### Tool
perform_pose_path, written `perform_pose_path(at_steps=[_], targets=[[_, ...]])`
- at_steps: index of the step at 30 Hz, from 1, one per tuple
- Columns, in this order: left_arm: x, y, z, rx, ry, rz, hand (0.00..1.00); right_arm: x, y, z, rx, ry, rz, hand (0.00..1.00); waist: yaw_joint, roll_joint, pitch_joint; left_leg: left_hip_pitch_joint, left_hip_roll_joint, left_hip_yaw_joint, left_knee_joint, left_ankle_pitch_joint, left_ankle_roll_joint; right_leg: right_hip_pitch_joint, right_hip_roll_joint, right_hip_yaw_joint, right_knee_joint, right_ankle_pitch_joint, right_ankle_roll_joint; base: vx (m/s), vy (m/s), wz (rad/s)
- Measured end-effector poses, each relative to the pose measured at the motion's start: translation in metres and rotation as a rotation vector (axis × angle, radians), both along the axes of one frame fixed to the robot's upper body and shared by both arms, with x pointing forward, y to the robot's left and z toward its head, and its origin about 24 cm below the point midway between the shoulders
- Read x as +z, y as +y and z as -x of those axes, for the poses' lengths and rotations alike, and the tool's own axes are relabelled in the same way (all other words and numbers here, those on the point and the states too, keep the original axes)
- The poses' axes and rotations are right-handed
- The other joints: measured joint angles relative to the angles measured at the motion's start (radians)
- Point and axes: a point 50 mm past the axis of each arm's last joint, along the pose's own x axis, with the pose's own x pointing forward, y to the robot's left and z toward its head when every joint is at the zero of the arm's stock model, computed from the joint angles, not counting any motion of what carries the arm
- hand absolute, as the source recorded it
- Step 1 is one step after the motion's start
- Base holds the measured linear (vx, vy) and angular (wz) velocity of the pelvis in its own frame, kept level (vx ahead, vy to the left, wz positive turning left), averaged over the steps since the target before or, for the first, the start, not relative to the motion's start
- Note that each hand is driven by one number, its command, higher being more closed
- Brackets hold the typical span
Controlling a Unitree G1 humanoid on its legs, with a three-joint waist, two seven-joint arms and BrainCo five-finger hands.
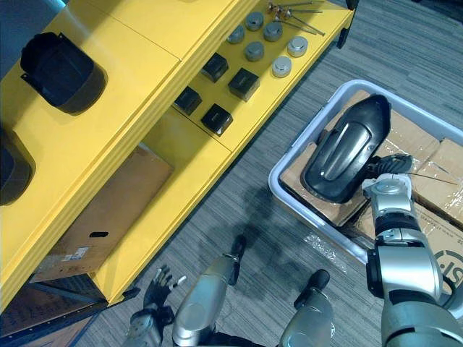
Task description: Walk over and take plastic housings, then place them on the shelf
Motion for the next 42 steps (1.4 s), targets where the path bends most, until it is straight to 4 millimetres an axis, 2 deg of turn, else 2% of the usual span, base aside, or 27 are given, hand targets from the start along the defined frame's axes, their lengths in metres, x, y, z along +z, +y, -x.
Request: perform_pose_path(at_steps=[3,9,12,16,18,21,22,24,27,30,31,32,35,37,38,40,42], targets=[[-0.002,0.0,0.003,-0.001,0.013,-0.007,0.0,-0.009,-0.005,0.007,-0.062,0.064,0.038,1.0,0.015,0.005,-0.003,0.0,0.001,-0.007,-0.002,0.002,-0.002,0.0,0.0,-0.01,0.005,-0.002,-0.001,0.04,-0.009,0.06],[0.003,-0.002,-0.002,0.002,-0.024,0.003,0.0,-0.008,-0.007,0.01,-0.157,0.052,0.11,1.0,0.031,0.012,0.001,0.0,-0.002,-0.02,-0.004,0.003,-0.003,0.005,-0.003,-0.028,0.016,-0.011,-0.005,0.03,-0.005,0.07],[0.012,-0.004,-0.006,0.02,-0.085,-0.01,0.0,-0.003,-0.007,0.009,-0.154,0.032,0.186,1.0,0.031,0.013,0.001,-0.003,-0.002,-0.021,-0.005,0.004,-0.004,0.006,-0.002,-0.034,0.014,-0.011,-0.006,0.0,0.004,0.03],[0.034,-0.004,-0.022,0.028,-0.191,-0.178,0.0,0.001,-0.004,0.006,-0.097,0.024,0.27,1.0,0.011,0.007,0.005,0.009,0.005,-0.017,-0.008,0.004,-0.004,0.021,0.008,-0.034,-0.002,-0.008,-0.004,0.0,-0.003,-0.03],[0.055,0.0,-0.037,0.074,-0.292,-0.232,0.0,0.0,0.004,0.003,-0.028,0.011,0.32,1.0,0.003,-0.014,0.019,0.048,0.022,0.009,-0.029,0.004,-0.004,0.045,0.027,-0.013,-0.035,0.008,-0.006,0.02,-0.018,-0.33],[0.097,0.01,-0.063,0.099,-0.476,-0.327,0.0,-0.001,0.018,0.0,0.065,-0.046,0.386,1.0,-0.032,-0.059,0.038,0.101,0.045,0.035,-0.074,0.01,-0.013,0.082,0.048,0.003,-0.077,0.023,-0.011,0.03,-0.027,-0.29],[0.104,0.011,-0.066,0.092,-0.506,-0.344,0.0,-0.002,0.021,0.0,0.077,-0.054,0.391,1.0,-0.042,-0.065,0.04,0.11,0.049,0.037,-0.08,0.011,-0.015,0.09,0.053,0.003,-0.086,0.027,-0.012,0.04,-0.047,-0.22],[0.133,0.018,-0.077,0.09,-0.612,-0.402,0.0,-0.008,0.036,0.0,0.133,-0.078,0.41,1.0,-0.064,-0.089,0.041,0.154,0.067,0.057,-0.116,0.017,-0.024,0.113,0.072,0.016,-0.111,0.035,-0.016,0.06,-0.057,-0.26],[0.165,0.017,-0.088,0.074,-0.735,-0.44,0.0,-0.016,0.052,0.005,0.198,-0.111,0.429,1.0,-0.088,-0.106,0.04,0.211,0.083,0.071,-0.154,0.022,-0.031,0.146,0.084,0.019,-0.123,0.038,-0.021,0.07,-0.06,-0.21],[0.179,0.018,-0.094,0.06,-0.785,-0.442,0.0,-0.028,0.071,0.01,0.25,-0.133,0.405,1.0,-0.099,-0.136,0.015,0.238,0.099,0.11,-0.178,0.025,-0.037,0.146,0.099,0.038,-0.133,0.041,-0.025,0.05,-0.037,-0.31],[0.183,0.018,-0.1,0.029,-0.799,-0.449,0.0,-0.035,0.08,0.013,0.277,-0.132,0.401,1.0,-0.103,-0.155,0.0,0.25,0.106,0.12,-0.189,0.026,-0.039,0.147,0.107,0.049,-0.144,0.045,-0.031,0.04,-0.036,-0.23],[0.189,0.018,-0.105,0.002,-0.822,-0.456,0.0,-0.04,0.087,0.015,0.302,-0.126,0.41,1.0,-0.119,-0.174,-0.014,0.251,0.109,0.126,-0.19,0.028,-0.042,0.149,0.111,0.051,-0.151,0.046,-0.032,0.03,-0.033,-0.21],[0.205,0.005,-0.123,-0.09,-0.889,-0.43,0.0,-0.04,0.094,0.014,0.324,-0.134,0.414,1.0,-0.125,-0.196,-0.034,0.27,0.12,0.163,-0.202,0.029,-0.043,0.15,0.124,0.08,-0.182,0.07,-0.039,-0.02,-0.002,-0.34],[0.21,-0.008,-0.136,-0.167,-0.903,-0.404,0.0,-0.037,0.098,0.013,0.338,-0.144,0.441,1.0,-0.13,-0.199,-0.048,0.272,0.125,0.175,-0.202,0.029,-0.044,0.154,0.135,0.095,-0.21,0.091,-0.043,-0.06,0.0,-0.27],[0.21,-0.017,-0.149,-0.216,-0.886,-0.367,0.0,-0.03,0.105,0.009,0.356,-0.18,0.446,1.0,-0.136,-0.199,-0.051,0.279,0.131,0.19,-0.202,0.03,-0.046,0.16,0.143,0.104,-0.23,0.107,-0.047,-0.1,-0.004,-0.3],[0.208,-0.022,-0.161,-0.243,-0.857,-0.318,0.0,-0.019,0.116,0.004,0.384,-0.245,0.449,1.0,-0.151,-0.199,-0.052,0.282,0.135,0.203,-0.202,0.03,-0.047,0.16,0.149,0.114,-0.243,0.116,-0.049,-0.1,-0.004,-0.27],[0.203,-0.03,-0.178,-0.263,-0.793,-0.219,0.0,0.002,0.132,-0.004,0.416,-0.345,0.492,1.0,-0.169,-0.202,-0.056,0.279,0.14,0.229,-0.203,0.032,-0.049,0.143,0.161,0.141,-0.26,0.134,-0.056,-0.09,-0.013,-0.33]])
